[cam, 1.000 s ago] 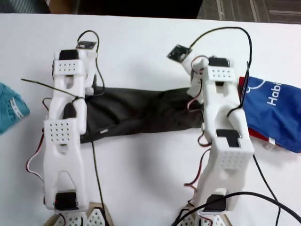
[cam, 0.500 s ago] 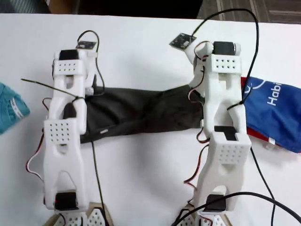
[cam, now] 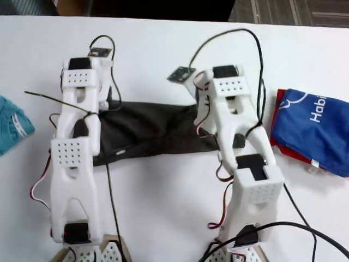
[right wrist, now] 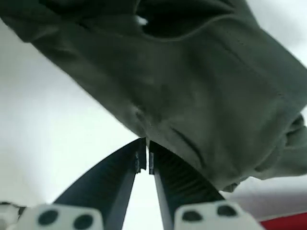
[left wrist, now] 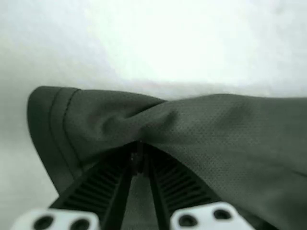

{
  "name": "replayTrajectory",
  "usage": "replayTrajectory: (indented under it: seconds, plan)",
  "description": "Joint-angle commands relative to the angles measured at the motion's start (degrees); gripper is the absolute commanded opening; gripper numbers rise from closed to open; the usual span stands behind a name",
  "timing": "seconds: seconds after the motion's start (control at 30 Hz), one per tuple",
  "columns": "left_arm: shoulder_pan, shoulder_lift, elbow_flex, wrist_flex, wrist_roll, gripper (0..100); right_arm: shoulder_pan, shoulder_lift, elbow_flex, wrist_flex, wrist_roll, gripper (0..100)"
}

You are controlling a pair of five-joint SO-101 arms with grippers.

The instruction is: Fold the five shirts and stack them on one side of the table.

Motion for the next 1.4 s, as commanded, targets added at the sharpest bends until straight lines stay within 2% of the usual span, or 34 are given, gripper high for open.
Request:
replayTrajectory:
  seconds: [0.0,0.33,0.43,0.67,0.8,1.03,1.2,1.37]
  plan:
    - [-1.41,0.35,-1.01,0.00,-0.09,3,3.82,-4.00,4.40,-4.62,0.00,2.1]
    - [-1.41,0.35,-1.01,0.00,-0.09,3,4.35,-10.42,18.64,-1.54,0.18,2.1]
    - [-1.41,0.35,-1.01,0.00,-0.09,3,4.35,-14.99,22.33,-1.63,2.55,2.1]
    - [-1.41,0.35,-1.01,0.00,-0.09,3,2.59,-23.52,21.36,-5.14,2.90,2.1]
    - [-1.41,0.35,-1.01,0.00,-0.09,3,2.42,-23.34,21.80,-9.71,2.90,2.1]
    - [-1.41,0.35,-1.01,0.00,-0.09,3,9.45,-14.73,22.42,-23.60,2.99,2.1]
    - [-1.41,0.35,-1.01,0.00,-0.09,3,11.30,-8.04,22.33,-24.22,2.90,2.1]
    - [-1.76,-0.09,-0.92,0.09,0.00,3,8.13,-15.08,18.29,-23.08,1.14,2.1]
